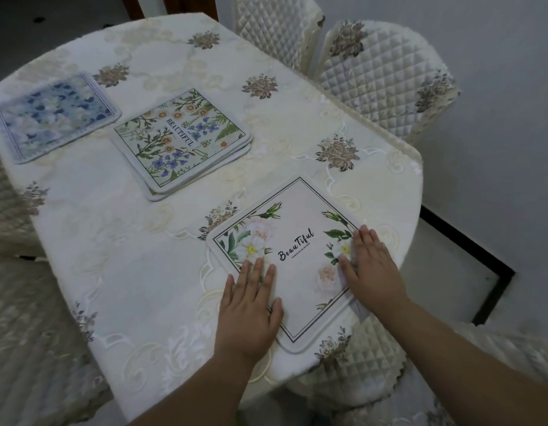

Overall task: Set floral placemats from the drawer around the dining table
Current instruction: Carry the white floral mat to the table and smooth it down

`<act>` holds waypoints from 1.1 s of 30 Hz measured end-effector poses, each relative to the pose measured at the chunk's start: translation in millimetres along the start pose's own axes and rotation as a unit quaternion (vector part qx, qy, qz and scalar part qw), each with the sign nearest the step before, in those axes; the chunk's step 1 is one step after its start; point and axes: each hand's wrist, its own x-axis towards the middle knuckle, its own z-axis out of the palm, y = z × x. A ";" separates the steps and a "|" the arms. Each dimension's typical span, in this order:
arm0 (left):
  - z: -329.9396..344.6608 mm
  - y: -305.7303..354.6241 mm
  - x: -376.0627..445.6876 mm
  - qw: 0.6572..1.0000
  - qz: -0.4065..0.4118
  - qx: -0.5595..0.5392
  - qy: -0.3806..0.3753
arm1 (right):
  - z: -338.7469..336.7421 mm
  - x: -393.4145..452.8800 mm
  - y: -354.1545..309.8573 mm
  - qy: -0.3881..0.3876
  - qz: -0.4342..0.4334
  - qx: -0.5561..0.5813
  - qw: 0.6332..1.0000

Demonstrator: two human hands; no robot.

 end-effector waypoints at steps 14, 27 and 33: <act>6.7 -1.6 1.1 1.000 0.000 -0.015 0.022 | 15.7 127.6 -142.6 -0.070 -0.171 0.009 0.983; 4.4 -0.4 0.7 1.000 0.000 -0.004 0.015 | 2.0 151.3 -86.1 -0.035 -0.061 -0.016 0.997; 3.7 -0.4 1.3 1.000 -0.001 -0.011 0.014 | 27.4 52.6 -82.1 0.041 -0.019 -0.003 0.999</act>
